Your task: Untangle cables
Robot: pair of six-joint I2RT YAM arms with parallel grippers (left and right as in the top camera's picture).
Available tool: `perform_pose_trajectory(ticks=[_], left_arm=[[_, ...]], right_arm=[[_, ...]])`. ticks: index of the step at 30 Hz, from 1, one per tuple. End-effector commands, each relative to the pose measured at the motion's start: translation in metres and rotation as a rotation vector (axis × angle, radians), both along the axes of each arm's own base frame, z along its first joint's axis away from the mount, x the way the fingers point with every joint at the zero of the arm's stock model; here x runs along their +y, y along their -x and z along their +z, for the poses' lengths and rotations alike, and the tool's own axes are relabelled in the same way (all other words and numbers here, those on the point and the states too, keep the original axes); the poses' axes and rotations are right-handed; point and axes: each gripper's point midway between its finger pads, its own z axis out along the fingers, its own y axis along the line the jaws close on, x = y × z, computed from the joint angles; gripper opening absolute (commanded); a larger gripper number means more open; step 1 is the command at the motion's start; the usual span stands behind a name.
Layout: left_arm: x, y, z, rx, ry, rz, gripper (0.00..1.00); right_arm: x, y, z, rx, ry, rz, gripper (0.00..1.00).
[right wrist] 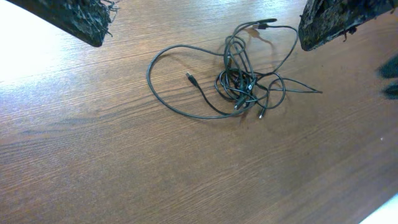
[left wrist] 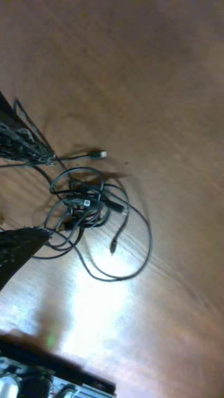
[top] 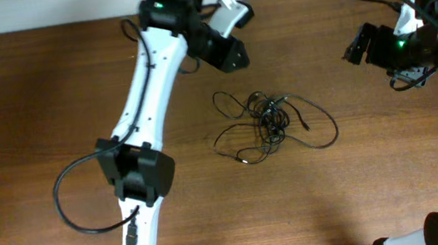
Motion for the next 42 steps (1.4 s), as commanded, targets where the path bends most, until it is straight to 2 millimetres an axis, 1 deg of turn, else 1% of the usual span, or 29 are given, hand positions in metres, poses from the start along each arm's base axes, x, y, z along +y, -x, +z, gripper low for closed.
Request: perform_pose_trajectory(ticks=[1,5,11,15,19,21,24,26,28,29,30,31,33,35,36,37,38,40,41,42], left_arm=[[0.001,0.007,-0.044,0.089,-0.111,0.083,0.39],[-0.01,0.009,-0.082,0.115,-0.119,0.089,0.45],[-0.024,0.013,-0.119,0.098,-0.113,0.06,0.56],[-0.027,0.016,-0.138,0.085,-0.136,0.054,0.57],[-0.02,0.018,-0.161,0.076,-0.179,0.063,0.59],[-0.019,0.022,-0.17,0.085,-0.183,0.063,0.58],[-0.02,0.026,-0.179,0.088,-0.181,0.055,0.56],[-0.026,0.032,-0.182,0.092,-0.171,0.04,0.49],[-0.039,0.038,-0.179,0.103,-0.131,0.012,0.35],[-0.044,0.039,-0.178,0.1,-0.116,0.003,0.23],[-0.047,0.039,-0.177,0.094,-0.112,-0.003,0.14],[-0.049,0.039,-0.176,0.088,-0.107,-0.005,0.0],[-0.049,0.034,-0.17,0.075,-0.095,0.004,0.0],[-0.05,0.025,-0.15,0.062,-0.057,0.025,0.0],[-0.052,0.022,-0.136,0.052,-0.024,0.024,0.0],[-0.053,0.016,-0.113,0.038,0.019,0.041,0.0],[-0.052,0.007,-0.079,0.022,0.079,0.084,0.0],[-0.049,0.0,-0.034,0.005,0.165,0.134,0.0],[-0.048,-0.001,-0.016,0.002,0.201,0.145,0.0],[-0.046,0.002,0.012,-0.006,0.26,0.147,0.0]], right_arm=[[-0.004,0.001,0.003,-0.015,0.03,0.025,0.99],[-0.005,0.001,0.003,-0.017,0.045,0.041,0.99],[-0.005,0.001,0.003,-0.017,0.045,0.041,0.99],[-0.005,0.001,0.003,-0.016,0.045,0.041,0.99],[-0.005,0.001,0.003,-0.016,0.044,0.042,0.99],[-0.005,0.001,0.003,-0.016,0.045,0.041,0.99],[-0.005,0.001,0.003,-0.016,0.045,0.041,0.99],[-0.005,0.001,0.003,-0.016,0.044,0.042,0.99],[-0.004,0.001,0.002,-0.015,0.044,0.042,0.99],[-0.005,0.001,0.002,-0.014,0.045,0.042,0.99],[-0.004,0.001,0.002,-0.014,0.044,0.042,0.99],[-0.004,0.001,0.002,-0.013,0.044,0.043,0.99],[-0.001,0.001,0.001,-0.009,0.024,0.052,0.99],[0.006,0.001,0.002,-0.016,-0.003,0.086,0.99],[0.012,0.001,0.003,-0.028,-0.021,0.131,0.99],[0.018,0.001,0.004,-0.037,-0.039,0.165,1.0],[0.023,0.001,0.005,-0.041,-0.058,0.179,0.95],[0.031,0.001,0.006,-0.047,-0.069,0.201,0.86],[0.037,0.001,0.007,-0.05,-0.072,0.217,0.81],[0.048,0.0,0.008,-0.056,-0.072,0.249,0.74]])
